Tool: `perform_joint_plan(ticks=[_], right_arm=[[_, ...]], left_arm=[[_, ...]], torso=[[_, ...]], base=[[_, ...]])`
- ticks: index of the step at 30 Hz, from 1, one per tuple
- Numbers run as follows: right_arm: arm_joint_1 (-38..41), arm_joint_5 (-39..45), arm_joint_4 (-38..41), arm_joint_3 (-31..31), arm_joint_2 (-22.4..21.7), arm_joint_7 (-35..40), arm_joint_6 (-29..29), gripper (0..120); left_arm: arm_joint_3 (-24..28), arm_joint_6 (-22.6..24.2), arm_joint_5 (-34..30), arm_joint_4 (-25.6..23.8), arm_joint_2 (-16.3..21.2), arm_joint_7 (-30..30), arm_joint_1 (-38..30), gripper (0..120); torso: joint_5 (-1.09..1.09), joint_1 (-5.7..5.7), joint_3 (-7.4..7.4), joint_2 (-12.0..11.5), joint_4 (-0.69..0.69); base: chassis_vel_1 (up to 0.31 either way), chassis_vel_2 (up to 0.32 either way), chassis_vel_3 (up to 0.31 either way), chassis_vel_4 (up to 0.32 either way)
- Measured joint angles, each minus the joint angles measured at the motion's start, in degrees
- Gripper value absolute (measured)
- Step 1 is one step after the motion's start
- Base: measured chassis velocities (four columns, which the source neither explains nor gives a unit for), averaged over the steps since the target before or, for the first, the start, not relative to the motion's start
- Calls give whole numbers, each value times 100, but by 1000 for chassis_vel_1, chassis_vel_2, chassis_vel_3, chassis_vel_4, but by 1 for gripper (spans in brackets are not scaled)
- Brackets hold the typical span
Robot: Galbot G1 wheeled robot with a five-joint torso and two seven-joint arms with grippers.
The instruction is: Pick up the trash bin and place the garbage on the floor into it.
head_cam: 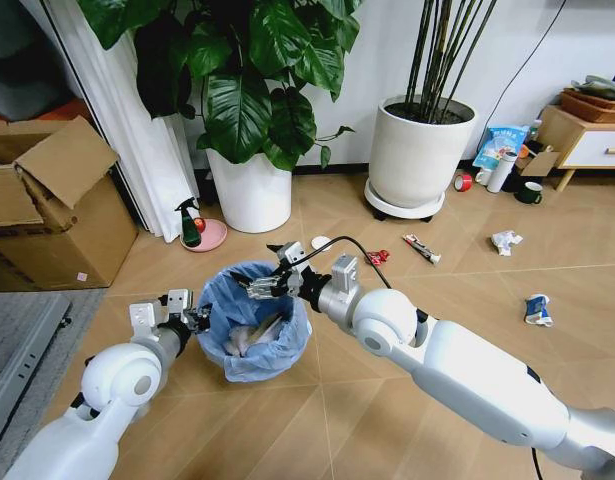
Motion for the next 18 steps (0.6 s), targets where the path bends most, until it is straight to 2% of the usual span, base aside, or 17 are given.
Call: perform_joint_plan(ticks=[8,10,12,13,18], right_arm=[[-399,-58,205,757,-54,374,-407,100],[-604,-188,251,1083,-92,443,-456,100],[-956,-507,245,1686,-208,476,-490,100],[-956,-507,245,1686,-208,476,-490,100],[-1690,-864,189,2643,-334,474,-523,100]], left_arm=[[-226,-26,294,13,-79,61,198,0],[-282,-29,364,-16,-101,76,274,0],[-377,-44,470,-35,-143,75,368,0],[-377,-44,470,-35,-143,75,368,0],[-534,-81,580,-142,-171,74,516,0]], torso=[[1,0,0,0,0],[1,0,0,0,1],[1,0,0,0,-1],[1,0,0,0,-1],[1,0,-1,0,0]], base=[[0,0,0,0],[0,0,0,0],[0,0,0,0],[0,0,0,0],[0,0,0,0]])
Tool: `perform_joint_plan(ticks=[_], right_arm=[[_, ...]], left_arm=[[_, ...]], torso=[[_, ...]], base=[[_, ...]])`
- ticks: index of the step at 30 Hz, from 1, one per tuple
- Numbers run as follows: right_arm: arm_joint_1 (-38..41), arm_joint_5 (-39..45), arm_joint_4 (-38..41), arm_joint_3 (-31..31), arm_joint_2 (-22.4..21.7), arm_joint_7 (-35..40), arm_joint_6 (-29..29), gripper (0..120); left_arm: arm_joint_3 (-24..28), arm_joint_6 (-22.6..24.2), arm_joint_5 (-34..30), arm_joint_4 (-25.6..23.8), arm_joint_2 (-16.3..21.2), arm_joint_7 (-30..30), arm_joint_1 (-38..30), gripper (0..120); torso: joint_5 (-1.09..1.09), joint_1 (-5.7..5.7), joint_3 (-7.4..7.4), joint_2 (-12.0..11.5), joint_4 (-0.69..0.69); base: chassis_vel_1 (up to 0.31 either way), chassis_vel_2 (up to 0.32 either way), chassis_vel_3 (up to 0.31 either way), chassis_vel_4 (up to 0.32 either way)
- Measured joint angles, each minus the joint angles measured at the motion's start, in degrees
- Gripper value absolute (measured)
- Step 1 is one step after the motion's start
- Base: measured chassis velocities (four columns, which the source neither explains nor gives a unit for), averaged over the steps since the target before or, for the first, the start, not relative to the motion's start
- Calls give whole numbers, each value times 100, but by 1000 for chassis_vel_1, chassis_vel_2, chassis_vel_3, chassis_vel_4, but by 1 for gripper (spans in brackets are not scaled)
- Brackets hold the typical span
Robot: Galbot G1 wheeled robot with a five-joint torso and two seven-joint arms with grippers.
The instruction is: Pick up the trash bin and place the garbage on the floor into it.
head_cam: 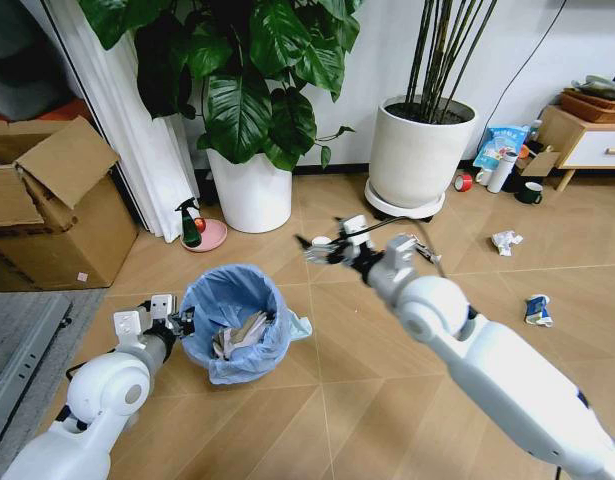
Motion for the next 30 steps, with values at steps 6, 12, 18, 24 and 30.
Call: perform_joint_plan(ticks=[6,12,18,24,30], right_arm=[[-936,-520,45,892,9,-206,30,100],[-2086,-1060,250,1830,95,-541,197,100],[-2738,-1299,367,2286,231,-712,362,100],[-3140,-1572,434,2588,314,-926,524,100],[-3220,-1689,482,2607,416,-961,559,100]], left_arm=[[-62,-43,188,-70,-16,-2,60,0],[-116,-81,386,-85,-66,-3,114,0],[-143,-85,395,-140,-58,-8,131,0],[-112,-85,409,-220,-85,-16,162,0],[-106,-88,422,-274,-75,-19,196,0]], torso=[[0,0,0,0,-1],[1,0,0,0,-1],[0,0,0,0,-2],[-2,0,0,0,-1],[-1,0,0,0,0]], base=[[0,0,0,0],[0,0,0,0],[0,0,0,0],[0,0,0,0],[0,0,0,0]])
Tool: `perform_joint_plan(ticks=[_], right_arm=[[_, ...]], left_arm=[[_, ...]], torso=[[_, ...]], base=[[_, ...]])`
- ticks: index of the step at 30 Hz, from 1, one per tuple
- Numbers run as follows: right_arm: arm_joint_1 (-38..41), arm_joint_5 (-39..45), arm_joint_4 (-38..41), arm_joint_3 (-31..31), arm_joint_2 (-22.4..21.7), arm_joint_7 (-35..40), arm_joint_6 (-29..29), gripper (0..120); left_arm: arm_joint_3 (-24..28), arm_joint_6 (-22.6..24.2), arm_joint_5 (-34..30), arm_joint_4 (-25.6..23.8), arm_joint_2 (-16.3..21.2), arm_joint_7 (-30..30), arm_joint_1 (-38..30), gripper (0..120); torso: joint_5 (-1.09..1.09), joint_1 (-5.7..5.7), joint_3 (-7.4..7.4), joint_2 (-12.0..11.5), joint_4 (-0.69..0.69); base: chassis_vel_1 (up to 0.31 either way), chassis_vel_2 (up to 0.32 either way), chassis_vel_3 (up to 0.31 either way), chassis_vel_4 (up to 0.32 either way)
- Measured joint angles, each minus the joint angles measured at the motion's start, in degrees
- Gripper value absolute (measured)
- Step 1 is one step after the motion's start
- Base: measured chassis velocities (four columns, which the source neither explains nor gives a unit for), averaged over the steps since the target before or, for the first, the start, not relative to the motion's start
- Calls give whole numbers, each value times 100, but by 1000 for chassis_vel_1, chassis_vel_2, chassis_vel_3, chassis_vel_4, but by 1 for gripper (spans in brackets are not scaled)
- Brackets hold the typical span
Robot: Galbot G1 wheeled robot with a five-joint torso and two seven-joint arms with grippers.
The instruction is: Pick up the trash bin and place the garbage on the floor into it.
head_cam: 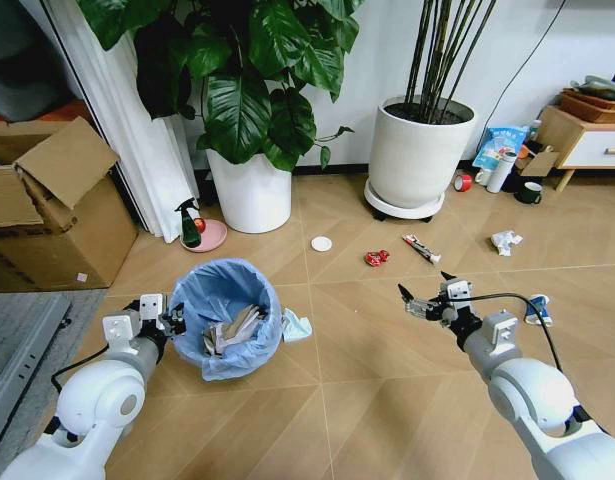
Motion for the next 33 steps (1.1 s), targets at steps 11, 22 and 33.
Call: perform_joint_plan(ticks=[11,22,33], right_arm=[[-4,-98,44,-74,52,-7,80,100],[-49,-147,115,-73,58,-20,92,100],[-64,-168,137,-91,61,-44,100,100]], left_arm=[[3,-15,0,-136,45,-7,73,0],[4,-27,1,-243,74,-10,114,0],[4,-37,2,-279,73,-13,171,0]], torso=[[0,0,0,0,0],[1,0,1,0,0],[1,0,1,0,1]], base=[[0,0,0,0],[-50,40,53,-53],[-70,70,64,-77]])
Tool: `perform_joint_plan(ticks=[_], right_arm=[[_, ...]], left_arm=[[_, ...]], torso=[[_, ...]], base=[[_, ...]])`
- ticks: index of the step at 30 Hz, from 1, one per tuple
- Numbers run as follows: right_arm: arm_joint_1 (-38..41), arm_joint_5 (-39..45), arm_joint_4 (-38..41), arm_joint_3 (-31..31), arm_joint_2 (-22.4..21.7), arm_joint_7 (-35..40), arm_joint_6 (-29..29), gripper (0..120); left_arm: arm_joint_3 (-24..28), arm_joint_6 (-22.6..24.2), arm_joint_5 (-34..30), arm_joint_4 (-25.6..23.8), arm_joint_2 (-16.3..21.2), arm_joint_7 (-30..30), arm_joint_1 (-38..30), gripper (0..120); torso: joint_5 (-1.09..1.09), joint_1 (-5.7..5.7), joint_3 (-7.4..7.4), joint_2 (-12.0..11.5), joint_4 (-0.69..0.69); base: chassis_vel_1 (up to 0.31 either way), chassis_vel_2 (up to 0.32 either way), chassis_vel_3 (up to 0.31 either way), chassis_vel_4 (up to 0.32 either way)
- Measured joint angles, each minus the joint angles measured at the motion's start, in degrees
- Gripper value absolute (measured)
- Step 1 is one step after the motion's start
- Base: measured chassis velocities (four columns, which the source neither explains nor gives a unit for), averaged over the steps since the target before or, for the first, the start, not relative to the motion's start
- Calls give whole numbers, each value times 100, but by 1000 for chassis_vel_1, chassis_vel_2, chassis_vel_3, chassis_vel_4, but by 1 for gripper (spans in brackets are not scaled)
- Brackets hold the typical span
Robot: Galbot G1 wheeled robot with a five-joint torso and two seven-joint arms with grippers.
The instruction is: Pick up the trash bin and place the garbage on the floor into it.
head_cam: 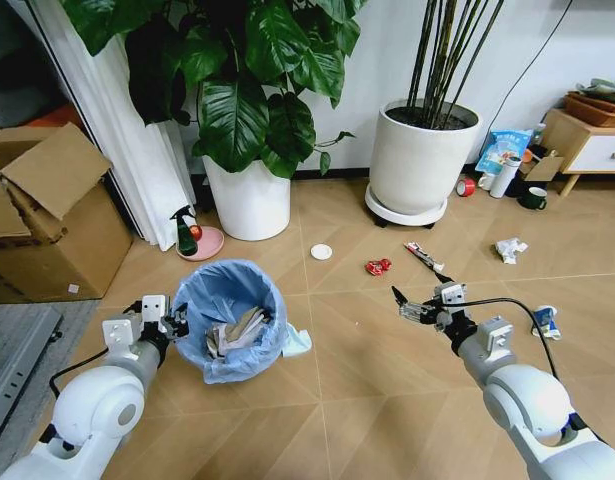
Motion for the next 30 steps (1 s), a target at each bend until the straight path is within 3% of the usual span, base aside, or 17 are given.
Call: perform_joint_plan(ticks=[30], right_arm=[[11,-112,-110,-209,11,-70,26,100]], left_arm=[[14,-15,-8,59,-24,1,-44,0]], torso=[[0,1,0,0,-2]], base=[[-60,122,61,-123]])
